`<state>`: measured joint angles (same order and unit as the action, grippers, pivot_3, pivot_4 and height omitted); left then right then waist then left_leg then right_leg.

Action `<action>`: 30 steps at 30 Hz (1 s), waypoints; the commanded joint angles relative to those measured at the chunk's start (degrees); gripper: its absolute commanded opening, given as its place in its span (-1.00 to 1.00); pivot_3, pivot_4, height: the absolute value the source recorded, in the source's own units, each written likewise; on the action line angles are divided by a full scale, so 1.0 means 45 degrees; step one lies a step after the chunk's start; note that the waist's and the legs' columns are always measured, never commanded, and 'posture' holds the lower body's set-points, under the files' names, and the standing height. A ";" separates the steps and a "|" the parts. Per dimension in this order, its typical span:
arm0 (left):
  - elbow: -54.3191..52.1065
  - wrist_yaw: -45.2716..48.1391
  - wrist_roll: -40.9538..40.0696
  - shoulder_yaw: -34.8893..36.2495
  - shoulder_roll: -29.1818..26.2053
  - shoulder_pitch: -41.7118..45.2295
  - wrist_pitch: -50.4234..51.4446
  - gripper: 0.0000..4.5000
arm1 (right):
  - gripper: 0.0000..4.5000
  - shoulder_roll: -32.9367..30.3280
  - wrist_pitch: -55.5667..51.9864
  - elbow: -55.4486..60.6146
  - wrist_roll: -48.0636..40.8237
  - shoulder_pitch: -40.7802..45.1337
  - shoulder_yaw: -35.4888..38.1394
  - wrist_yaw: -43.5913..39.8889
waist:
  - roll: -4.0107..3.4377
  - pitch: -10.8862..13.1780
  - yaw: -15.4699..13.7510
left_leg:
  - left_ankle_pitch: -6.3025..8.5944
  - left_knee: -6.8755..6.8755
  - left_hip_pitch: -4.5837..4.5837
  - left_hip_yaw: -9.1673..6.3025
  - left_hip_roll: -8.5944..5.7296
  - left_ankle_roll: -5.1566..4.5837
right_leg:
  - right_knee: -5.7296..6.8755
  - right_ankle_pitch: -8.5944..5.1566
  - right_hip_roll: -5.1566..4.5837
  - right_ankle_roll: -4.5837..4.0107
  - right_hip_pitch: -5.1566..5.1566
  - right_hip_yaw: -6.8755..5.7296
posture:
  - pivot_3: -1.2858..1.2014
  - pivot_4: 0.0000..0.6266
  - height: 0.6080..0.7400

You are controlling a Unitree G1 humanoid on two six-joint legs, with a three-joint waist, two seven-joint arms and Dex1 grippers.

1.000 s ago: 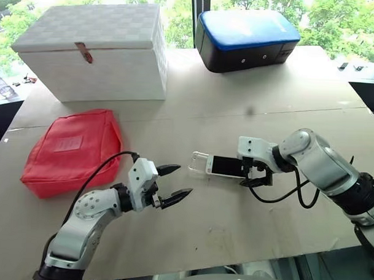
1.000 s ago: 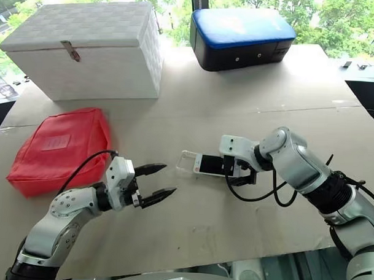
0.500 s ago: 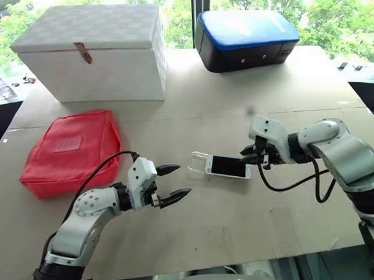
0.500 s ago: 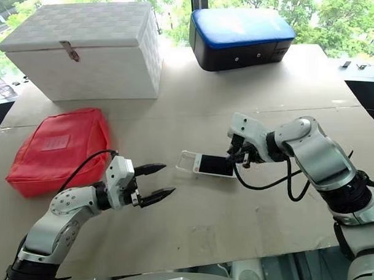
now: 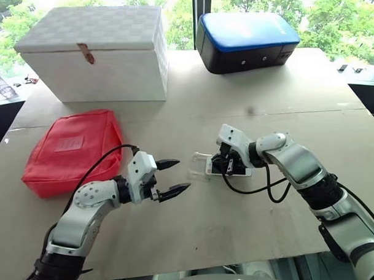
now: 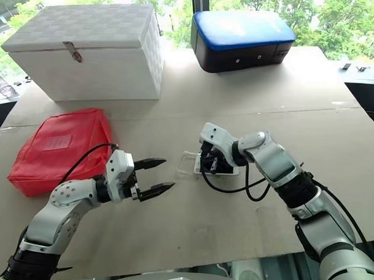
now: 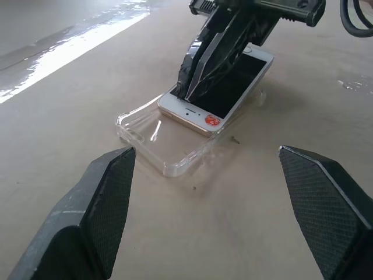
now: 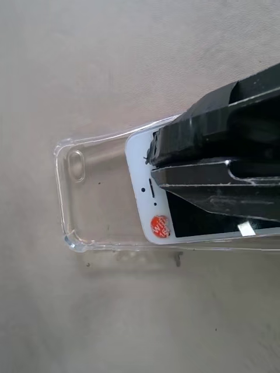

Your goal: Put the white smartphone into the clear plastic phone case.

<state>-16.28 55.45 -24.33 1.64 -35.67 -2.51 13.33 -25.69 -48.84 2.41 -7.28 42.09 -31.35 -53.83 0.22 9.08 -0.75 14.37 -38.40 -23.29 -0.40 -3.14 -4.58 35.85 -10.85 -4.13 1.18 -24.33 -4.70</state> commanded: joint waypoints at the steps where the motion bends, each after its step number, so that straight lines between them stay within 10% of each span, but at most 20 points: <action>1: 0.0069 0.0057 0.0049 0.0175 -0.0076 0.0064 -0.0334 0.78 | -0.98 -0.0059 -0.0268 -0.1133 0.0460 -0.0618 -0.0873 -0.0080 | -0.0007 -0.0006 -0.0016 | 0.0036 0.0010 0.0064 -0.0001 0.0001 -0.0043 | -0.0002 -0.0016 -0.0001 -0.0012 0.0060 0.0000 | 0.03 -0.52 1.00; 8: 0.1061 -0.0427 0.0884 -0.0205 0.0235 0.0886 -0.0620 0.78 | -0.98 0.0181 -0.0504 0.1168 -0.1388 -0.0899 0.2504 0.0163 | -0.0024 0.0010 -0.0078 | 0.0068 0.0011 0.0137 -0.0015 0.0003 -0.0002 | 0.0003 -0.0045 0.0002 0.0032 0.0128 -0.0008 | 0.03 -0.52 1.00; 18: 0.3071 -0.0045 0.1920 -0.1088 0.0225 0.2573 -0.0883 -0.96 | -1.00 -0.1933 -0.3070 0.5254 -0.3219 -0.1413 0.5264 0.1033 | -0.0036 0.0031 -0.0040 | 0.0032 0.0040 0.0048 -0.0015 0.0002 -0.0022 | -0.0017 -0.0001 -0.0003 0.0007 0.0056 -0.0006 | 0.03 -0.52 1.00; 30: 0.3842 0.0744 0.2410 -0.2192 0.0559 0.3980 -0.0717 -0.96 | -1.00 -0.4589 -0.2622 0.5396 -0.1735 -0.3249 0.3126 0.1800 | -0.0024 0.0032 -0.0020 | 0.0022 -0.0019 -0.0104 -0.0003 0.0009 -0.0020 | -0.0022 0.0004 -0.0017 0.0010 -0.0065 -0.0018 | 0.03 -0.52 1.00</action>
<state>3.24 57.98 -12.84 -7.55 -33.11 15.47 9.76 -46.75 -61.51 26.06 -15.67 26.31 -16.09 -46.12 0.11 9.22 -0.84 14.47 -38.48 -23.76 -0.41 -3.09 -4.68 35.76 -10.84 -4.20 1.23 -24.62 -4.79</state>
